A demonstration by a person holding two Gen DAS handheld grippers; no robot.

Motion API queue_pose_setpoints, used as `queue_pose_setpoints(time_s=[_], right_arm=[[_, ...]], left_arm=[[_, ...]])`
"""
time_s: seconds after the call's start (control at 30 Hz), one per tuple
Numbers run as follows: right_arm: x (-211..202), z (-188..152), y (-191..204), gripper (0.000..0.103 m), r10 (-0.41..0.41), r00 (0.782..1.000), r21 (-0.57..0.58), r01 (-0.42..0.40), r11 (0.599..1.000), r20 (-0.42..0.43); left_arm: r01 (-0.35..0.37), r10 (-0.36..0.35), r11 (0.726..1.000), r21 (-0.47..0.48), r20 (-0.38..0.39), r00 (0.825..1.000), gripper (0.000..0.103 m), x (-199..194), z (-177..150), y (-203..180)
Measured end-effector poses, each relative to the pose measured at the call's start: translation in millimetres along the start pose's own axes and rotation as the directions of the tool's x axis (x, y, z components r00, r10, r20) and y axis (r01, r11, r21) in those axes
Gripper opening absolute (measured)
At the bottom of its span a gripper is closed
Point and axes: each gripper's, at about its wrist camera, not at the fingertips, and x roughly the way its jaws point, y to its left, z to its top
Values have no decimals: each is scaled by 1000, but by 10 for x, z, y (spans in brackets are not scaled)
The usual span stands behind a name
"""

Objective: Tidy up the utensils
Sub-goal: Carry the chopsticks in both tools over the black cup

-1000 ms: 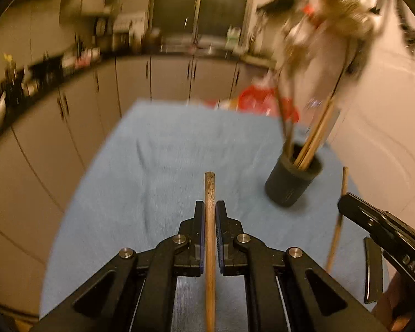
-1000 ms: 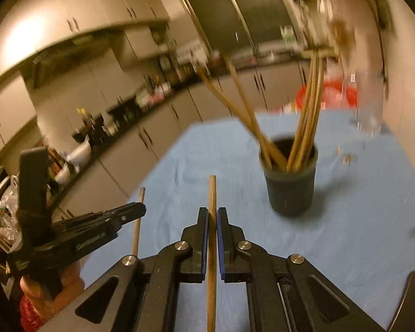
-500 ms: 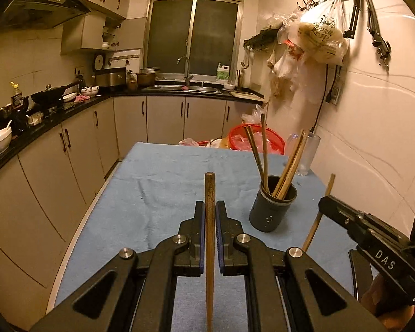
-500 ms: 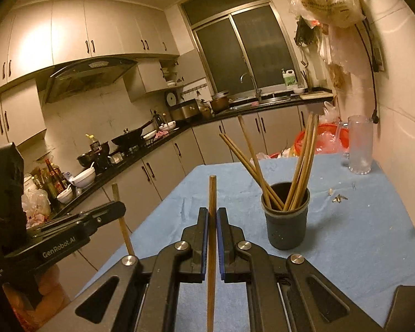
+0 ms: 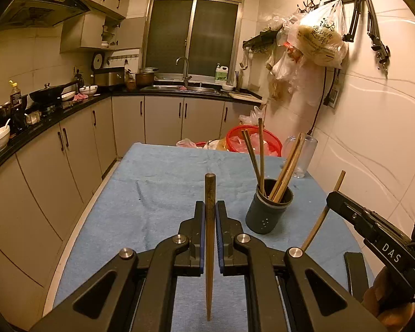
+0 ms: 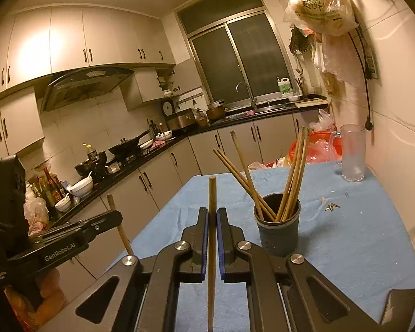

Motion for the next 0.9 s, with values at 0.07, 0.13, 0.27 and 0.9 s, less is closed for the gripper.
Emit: queue_pose_setpoints(time_s=[0.07,0.13,0.27,0.9], right_arm=[[-11,6,-11,6,0,1000,3,0,1000,0],[-33,14,-19,6,-4,1000,6,4,1000,5],[-71,57,-50,6,-16,1000,7,16,1000,13],[-250,173,-243,6,-46,997,52,43,998,56]], left_arm=[[-1,1,1000,0,0,1000,7,-2,5,-3],[1,-1,1000,3,-3,1000,7,5,12,-14],[7,-7,1000,16,-9,1000,7,5,51,-44],[7,-6,998,61,-7,1000,7,65,76,-197]])
